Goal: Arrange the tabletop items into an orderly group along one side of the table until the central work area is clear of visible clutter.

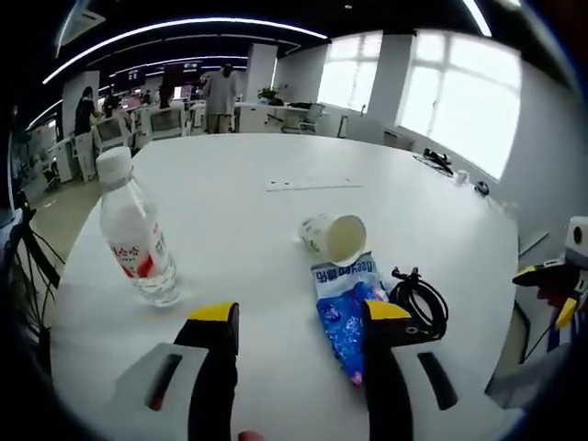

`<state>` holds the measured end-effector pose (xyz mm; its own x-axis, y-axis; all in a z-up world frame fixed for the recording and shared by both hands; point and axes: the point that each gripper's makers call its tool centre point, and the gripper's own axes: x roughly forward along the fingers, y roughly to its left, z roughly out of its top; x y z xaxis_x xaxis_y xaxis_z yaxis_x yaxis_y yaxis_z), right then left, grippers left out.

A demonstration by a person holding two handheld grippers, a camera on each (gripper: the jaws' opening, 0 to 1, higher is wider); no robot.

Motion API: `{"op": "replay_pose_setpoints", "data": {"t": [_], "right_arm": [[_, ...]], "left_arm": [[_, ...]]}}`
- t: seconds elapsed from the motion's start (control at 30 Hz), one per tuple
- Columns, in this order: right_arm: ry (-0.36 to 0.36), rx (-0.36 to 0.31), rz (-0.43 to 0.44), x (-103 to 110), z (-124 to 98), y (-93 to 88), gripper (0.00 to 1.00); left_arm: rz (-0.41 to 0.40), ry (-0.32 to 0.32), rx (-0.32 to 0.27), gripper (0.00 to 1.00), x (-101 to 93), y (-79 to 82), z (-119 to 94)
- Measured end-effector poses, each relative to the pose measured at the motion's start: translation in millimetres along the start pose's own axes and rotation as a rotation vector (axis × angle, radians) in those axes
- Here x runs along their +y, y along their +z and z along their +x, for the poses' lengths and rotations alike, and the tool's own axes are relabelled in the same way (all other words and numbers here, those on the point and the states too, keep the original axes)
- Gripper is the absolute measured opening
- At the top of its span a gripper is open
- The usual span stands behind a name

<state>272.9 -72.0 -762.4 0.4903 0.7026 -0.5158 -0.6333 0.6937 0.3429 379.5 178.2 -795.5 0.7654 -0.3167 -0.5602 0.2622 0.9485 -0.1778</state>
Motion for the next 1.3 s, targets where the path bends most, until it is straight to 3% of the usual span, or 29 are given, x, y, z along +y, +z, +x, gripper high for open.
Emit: {"op": "replay_pose_setpoints", "data": {"t": [0.3,0.63,0.97,1.3], "right_arm": [[-0.005,-0.009,0.019,-4,-1,-3.5,0.86],[0.005,0.038,0.001,-3,-1,-5.8,0.86],[0.015,0.061,-0.013,-10,2,-2.9,0.86],[0.024,0.084,-0.013,-9,3,-5.9,0.86]], "left_arm": [[0.0,-0.012,-0.006,0.51,-8.5,12.3,23],[-0.035,-0.02,-0.022,0.47,-20.1,24.1,53],[-0.116,0.002,-0.031,0.42,-9.9,28.2,84],[-0.136,-0.005,-0.034,0.39,-17.1,32.4,103]]}}
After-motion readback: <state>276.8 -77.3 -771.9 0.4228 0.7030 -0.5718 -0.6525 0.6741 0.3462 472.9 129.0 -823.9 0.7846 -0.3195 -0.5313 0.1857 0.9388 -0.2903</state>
